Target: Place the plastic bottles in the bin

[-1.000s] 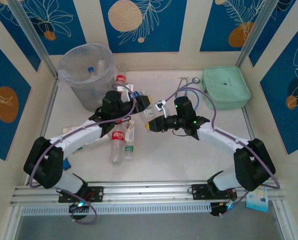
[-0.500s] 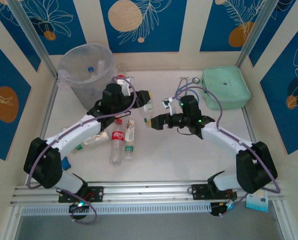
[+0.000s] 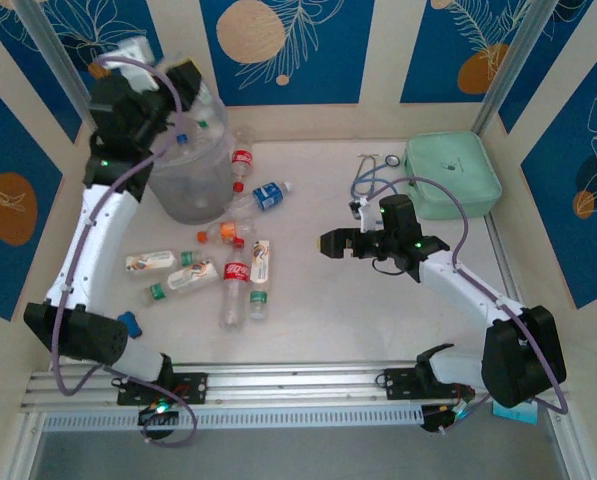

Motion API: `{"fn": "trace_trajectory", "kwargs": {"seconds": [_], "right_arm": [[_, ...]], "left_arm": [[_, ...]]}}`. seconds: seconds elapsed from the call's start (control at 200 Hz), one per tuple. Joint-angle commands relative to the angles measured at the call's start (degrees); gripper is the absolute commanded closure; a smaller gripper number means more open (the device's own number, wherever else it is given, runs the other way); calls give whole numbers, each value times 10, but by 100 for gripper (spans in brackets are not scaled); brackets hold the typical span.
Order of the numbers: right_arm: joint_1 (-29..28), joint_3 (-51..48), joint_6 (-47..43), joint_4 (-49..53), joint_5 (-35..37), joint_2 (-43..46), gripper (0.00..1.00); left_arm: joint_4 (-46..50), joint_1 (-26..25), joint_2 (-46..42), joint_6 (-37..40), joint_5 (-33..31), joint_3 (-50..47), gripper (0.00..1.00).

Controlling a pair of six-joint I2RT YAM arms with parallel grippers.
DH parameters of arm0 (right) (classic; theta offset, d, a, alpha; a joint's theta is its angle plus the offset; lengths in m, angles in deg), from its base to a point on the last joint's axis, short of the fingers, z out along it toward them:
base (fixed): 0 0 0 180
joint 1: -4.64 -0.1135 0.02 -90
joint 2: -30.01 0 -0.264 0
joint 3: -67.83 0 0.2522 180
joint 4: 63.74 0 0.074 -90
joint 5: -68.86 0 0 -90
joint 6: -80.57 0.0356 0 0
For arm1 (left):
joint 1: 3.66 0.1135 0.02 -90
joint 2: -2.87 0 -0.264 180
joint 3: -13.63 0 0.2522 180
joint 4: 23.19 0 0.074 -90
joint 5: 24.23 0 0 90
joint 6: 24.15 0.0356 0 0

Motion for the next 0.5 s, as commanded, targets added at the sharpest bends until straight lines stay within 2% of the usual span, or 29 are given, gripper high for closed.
{"fn": "trace_trajectory", "kwargs": {"seconds": [0.0, 0.165, 0.345, 0.495], "right_arm": [[0, 3, 3, 32, 22, 16, 1], [0, 18, -13, 70, 46, 30, 1], [0, 16, -17, 93, 64, 44, 1], [-2, 13, -16, 101, 78, 52, 0]], "left_arm": [[32, 31, 69, 51, -47, 65, 100], [61, 63, 182, 80, -34, 172, 100], [205, 63, 320, 126, 3, 352, 100], [293, 60, 370, 161, 30, 377, 100]]}}
